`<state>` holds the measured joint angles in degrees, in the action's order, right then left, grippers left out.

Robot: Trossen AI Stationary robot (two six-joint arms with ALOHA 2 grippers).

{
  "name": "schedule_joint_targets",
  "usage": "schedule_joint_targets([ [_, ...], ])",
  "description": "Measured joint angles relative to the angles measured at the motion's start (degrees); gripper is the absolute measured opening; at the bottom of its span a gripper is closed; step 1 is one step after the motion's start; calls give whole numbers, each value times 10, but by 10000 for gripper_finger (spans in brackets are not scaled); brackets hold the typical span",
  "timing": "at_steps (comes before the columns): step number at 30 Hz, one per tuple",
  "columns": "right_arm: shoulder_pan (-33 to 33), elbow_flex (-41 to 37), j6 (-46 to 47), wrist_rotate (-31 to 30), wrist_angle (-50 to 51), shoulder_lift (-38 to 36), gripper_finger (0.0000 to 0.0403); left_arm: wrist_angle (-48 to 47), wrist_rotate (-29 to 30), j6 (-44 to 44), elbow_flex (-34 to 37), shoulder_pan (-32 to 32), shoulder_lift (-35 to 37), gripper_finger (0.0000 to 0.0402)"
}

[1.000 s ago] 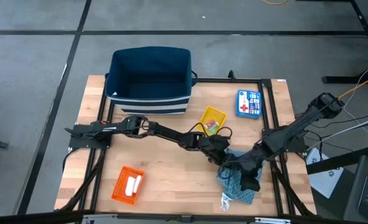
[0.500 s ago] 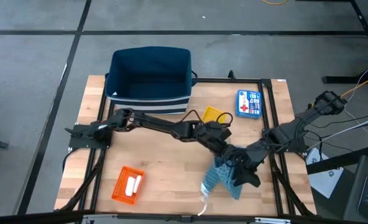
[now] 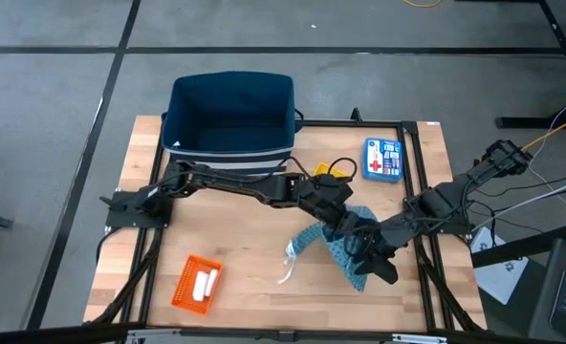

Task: Pick & place medical supplies in basket/bin
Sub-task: Put the blue gown in the blue bin

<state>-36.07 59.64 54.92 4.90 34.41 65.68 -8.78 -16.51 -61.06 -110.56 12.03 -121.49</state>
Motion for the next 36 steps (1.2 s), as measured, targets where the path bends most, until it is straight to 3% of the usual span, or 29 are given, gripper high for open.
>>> schedule_joint_targets([
  [6, -23, 3, 64, 6, 93, -5, 189, -12, 31, 15, 1, 5, 0, 2],
  [9, -44, 6, 109, 7, 165, -21, 189, -62, -22, 52, 7, 15, 0, 2],
  [13, -80, 2, 173, -32, 237, -43, 189, -100, -4, 44, 7, 37, -4, 2],
  [21, -129, 4, 257, -147, 277, -114, 189, -96, 87, 15, 4, 54, 20, 2],
  [28, -129, 3, 257, -161, 323, -133, 189, -93, 187, 57, 3, 60, 76, 2],
  [36, -129, 2, 245, -191, 359, -134, 189, -97, 368, 171, 3, 77, 174, 1],
])
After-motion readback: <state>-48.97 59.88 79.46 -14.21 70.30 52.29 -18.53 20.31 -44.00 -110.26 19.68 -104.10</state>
